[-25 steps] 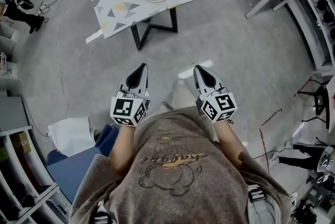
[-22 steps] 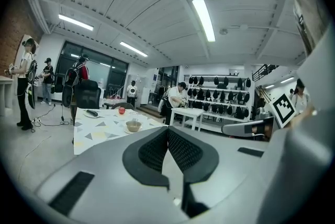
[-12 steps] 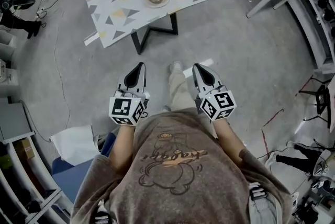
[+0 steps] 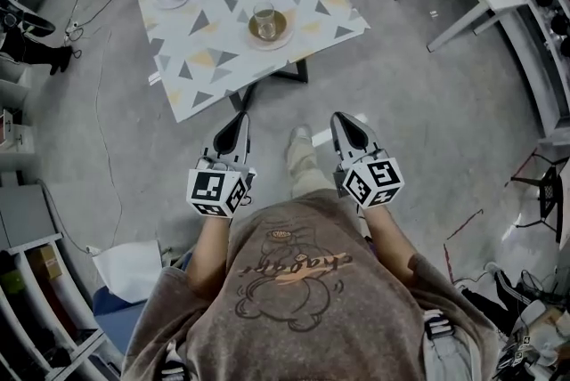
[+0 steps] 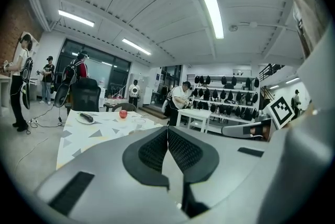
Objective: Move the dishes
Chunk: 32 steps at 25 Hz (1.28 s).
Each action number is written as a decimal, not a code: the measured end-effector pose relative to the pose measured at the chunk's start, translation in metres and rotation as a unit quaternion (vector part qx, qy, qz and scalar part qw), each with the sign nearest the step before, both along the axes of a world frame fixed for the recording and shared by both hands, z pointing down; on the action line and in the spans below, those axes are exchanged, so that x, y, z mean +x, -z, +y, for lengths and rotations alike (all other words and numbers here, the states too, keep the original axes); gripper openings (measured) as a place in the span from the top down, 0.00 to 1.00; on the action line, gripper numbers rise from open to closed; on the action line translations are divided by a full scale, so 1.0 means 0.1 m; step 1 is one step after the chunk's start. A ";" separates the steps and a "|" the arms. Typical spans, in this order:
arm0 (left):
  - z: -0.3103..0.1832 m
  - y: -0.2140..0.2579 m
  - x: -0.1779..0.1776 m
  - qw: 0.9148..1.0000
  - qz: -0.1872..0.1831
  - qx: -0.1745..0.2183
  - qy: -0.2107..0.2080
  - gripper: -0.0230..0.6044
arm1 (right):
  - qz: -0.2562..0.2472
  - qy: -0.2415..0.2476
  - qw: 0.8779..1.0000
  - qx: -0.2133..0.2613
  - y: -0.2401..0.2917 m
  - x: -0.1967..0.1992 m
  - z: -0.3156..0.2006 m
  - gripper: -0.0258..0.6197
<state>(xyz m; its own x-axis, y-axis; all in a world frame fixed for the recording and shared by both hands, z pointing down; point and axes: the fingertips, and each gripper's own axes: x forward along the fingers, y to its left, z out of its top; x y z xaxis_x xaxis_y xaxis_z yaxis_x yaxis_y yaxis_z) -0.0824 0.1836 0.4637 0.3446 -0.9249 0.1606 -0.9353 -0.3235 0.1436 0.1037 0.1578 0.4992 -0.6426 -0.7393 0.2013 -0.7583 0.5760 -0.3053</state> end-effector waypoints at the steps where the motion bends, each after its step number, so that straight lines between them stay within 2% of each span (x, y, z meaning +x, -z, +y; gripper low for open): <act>1: -0.12 0.01 -0.01 1.000 0.001 -0.001 0.001 0.93 | 0.001 0.003 1.000 -0.001 0.01 -0.01 -0.13 0.97; 16: -1.71 0.22 -0.04 0.999 0.003 0.005 0.032 0.93 | 0.005 0.077 0.997 0.007 0.18 -0.17 -1.78 0.96; 24: -1.96 0.26 -0.07 0.999 0.001 0.013 0.045 0.94 | 0.001 0.109 0.994 0.007 0.18 -0.32 -2.15 0.96; 32: -2.13 0.31 -0.15 0.999 -0.007 0.008 0.031 0.94 | 0.000 0.102 0.995 0.006 0.22 -0.43 -2.32 0.96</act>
<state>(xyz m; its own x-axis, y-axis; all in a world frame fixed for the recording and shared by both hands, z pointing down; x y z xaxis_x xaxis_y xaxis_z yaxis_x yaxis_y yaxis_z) -0.0977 -0.0291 0.4325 0.2843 -0.9469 0.1503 -0.9554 -0.2668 0.1262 0.0608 -0.0746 0.4769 -0.7802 -0.5951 0.1930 -0.6245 0.7222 -0.2976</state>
